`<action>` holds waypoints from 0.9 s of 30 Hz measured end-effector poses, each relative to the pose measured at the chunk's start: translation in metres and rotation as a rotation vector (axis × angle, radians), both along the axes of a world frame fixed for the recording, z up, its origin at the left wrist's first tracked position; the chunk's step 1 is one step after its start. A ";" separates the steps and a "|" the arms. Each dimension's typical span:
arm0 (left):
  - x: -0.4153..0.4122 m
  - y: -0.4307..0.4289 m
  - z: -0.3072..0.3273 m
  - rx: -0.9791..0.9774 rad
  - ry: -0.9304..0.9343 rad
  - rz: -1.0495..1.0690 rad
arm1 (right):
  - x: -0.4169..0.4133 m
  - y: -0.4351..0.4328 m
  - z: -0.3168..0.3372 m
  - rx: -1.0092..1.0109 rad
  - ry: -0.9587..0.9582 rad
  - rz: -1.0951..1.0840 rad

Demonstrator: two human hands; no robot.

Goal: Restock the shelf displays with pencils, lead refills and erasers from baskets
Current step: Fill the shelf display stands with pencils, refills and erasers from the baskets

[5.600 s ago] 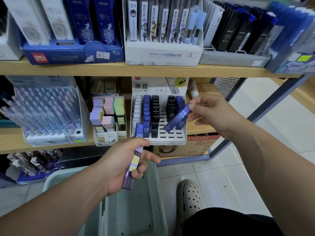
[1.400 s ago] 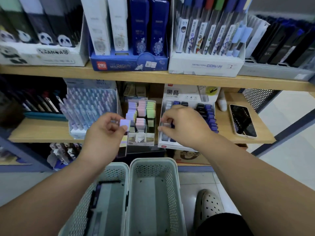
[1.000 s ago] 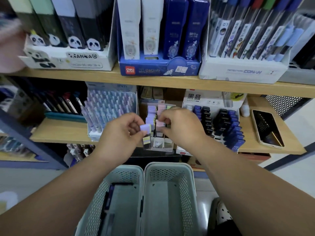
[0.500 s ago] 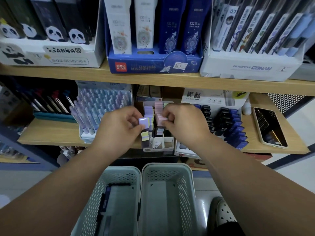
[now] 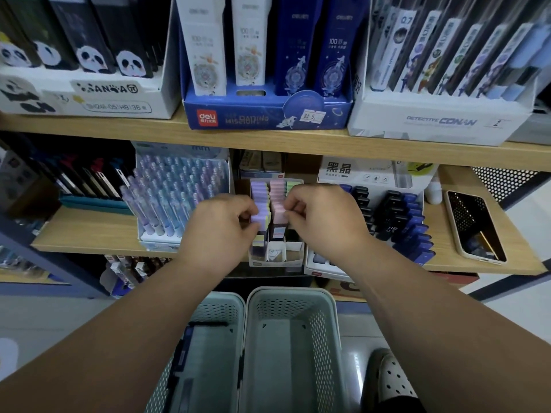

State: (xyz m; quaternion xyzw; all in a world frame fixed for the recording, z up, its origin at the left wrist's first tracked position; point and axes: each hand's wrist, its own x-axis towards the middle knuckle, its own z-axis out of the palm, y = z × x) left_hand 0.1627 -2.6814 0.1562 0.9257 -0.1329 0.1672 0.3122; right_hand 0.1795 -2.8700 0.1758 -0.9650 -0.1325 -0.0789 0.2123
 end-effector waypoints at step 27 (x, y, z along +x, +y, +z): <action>-0.088 0.125 0.001 0.164 -0.003 0.140 | -0.074 0.041 -0.008 0.194 0.294 0.201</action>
